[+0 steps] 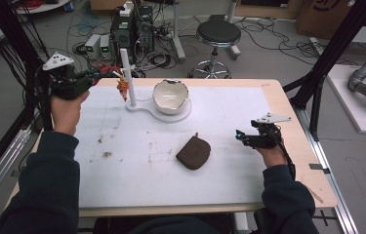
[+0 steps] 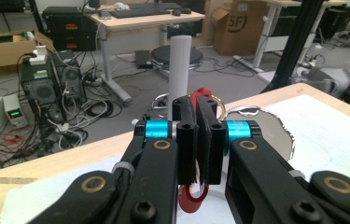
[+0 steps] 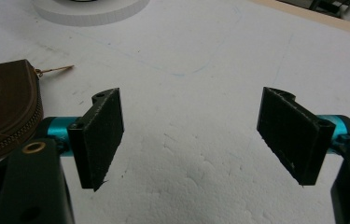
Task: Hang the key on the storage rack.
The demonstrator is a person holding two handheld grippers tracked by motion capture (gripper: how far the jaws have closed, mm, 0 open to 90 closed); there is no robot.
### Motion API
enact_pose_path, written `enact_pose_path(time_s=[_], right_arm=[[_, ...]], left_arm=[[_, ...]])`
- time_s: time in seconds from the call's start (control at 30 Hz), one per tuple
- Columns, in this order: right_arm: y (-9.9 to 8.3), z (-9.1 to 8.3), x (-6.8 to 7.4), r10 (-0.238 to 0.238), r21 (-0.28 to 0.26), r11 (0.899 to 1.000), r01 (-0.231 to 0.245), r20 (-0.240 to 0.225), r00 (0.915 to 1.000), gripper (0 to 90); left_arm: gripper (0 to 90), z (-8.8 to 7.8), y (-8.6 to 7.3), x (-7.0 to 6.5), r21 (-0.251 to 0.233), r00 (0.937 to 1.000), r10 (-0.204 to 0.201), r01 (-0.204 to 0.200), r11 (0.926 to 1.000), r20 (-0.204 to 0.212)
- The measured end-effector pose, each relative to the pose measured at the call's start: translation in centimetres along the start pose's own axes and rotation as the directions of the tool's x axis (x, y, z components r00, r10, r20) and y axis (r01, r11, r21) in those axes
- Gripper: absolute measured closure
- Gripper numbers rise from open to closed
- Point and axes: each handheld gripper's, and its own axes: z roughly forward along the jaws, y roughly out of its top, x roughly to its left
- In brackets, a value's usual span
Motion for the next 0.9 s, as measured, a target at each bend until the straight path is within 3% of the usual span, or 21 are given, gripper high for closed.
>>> enact_pose_path(time_s=[0.43,0.9], right_arm=[[0.0,0.1,-0.1,-0.001,-0.003,1.000,0.001,-0.010,1.0000,23.1],[0.0,0.1,-0.1,0.000,-0.004,1.000,0.000,-0.012,0.9999,23.1]], left_arm=[[86.7,1.0,1.2,0.0,-0.009,0.9994,-0.007,0.006,0.9999,-0.033],[86.5,2.7,0.6,0.2,0.008,0.9987,-0.033,0.033,0.9994,-0.039]])
